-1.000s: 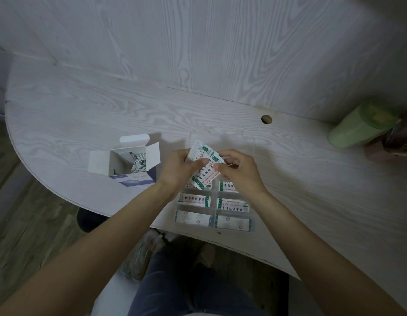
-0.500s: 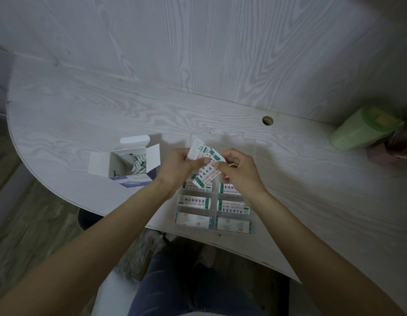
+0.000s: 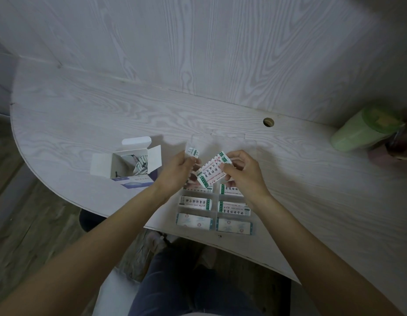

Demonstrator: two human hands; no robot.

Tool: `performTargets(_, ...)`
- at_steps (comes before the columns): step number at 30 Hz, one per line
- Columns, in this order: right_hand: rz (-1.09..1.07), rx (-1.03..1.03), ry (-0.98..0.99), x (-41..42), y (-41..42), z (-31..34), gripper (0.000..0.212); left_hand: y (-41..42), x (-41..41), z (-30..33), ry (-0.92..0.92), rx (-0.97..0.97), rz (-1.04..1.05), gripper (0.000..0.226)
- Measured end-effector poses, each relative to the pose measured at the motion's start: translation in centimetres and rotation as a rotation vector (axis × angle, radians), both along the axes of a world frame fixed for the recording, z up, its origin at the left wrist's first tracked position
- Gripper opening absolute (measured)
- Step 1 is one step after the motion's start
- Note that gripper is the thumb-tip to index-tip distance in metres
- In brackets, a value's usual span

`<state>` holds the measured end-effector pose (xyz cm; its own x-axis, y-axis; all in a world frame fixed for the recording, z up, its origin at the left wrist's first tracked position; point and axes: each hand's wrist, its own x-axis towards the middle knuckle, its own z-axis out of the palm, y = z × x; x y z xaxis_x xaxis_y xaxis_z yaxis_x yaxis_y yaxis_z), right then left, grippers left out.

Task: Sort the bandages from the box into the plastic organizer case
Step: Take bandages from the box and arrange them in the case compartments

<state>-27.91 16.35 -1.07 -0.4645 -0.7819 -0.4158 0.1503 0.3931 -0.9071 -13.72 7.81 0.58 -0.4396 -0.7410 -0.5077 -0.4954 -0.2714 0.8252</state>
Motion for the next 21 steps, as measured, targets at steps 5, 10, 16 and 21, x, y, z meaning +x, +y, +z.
performTargets(5, 0.016, -0.026, 0.051, 0.8, -0.2, -0.5, 0.029, 0.0, 0.9, 0.0, 0.007, -0.054, -0.187, 0.022)
performTargets(10, 0.227, -0.04, 0.199, 0.6, -0.3, -0.7, 0.028, -0.6, 1.5, -1.3, -0.132, -0.223, -0.18, 0.01)
performTargets(16, 0.415, 0.052, 0.707, 0.6, -0.8, -2.2, 0.016, -0.7, 1.3, -2.7, -0.31, -0.431, -0.256, 0.006)
performTargets(21, 0.478, 0.158, 0.828, 1.7, -0.8, -3.0, 0.017, -0.3, 1.3, -3.7, -0.421, -0.543, -0.343, 0.014)
